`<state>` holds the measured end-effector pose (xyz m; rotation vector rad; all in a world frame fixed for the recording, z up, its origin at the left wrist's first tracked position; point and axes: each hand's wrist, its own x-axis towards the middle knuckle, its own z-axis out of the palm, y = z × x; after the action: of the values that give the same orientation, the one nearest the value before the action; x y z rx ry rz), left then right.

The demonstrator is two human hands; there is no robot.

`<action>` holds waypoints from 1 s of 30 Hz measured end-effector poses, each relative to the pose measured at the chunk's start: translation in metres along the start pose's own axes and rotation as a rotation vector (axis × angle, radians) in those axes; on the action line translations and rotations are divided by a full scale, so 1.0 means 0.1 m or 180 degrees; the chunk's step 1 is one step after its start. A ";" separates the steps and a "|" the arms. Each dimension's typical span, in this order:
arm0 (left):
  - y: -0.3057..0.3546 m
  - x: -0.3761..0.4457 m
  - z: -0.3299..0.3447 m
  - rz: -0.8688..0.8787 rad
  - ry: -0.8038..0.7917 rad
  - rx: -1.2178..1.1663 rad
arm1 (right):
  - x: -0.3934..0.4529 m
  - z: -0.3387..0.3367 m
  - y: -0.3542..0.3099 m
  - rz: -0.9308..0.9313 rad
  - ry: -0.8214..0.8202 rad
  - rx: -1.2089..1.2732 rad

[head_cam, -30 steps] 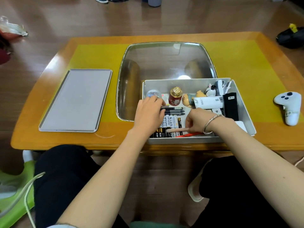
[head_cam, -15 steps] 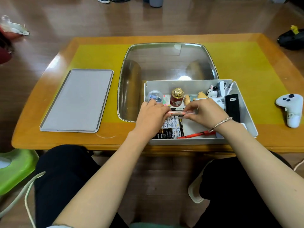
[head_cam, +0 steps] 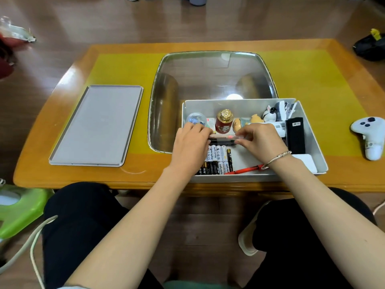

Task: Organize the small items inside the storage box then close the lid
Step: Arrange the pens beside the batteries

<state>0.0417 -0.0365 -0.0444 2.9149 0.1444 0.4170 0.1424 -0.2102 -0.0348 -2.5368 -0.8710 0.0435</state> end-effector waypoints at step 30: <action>0.18 0.05 0.15 -0.0565 -0.2306 -0.0137 | 0.01 -0.15 0.02 -0.0119 -0.1288 -0.0936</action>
<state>0.0522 -0.0560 -0.0538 2.7729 0.2704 -0.6485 0.1472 -0.2168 -0.0220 -2.8360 -1.1491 0.4627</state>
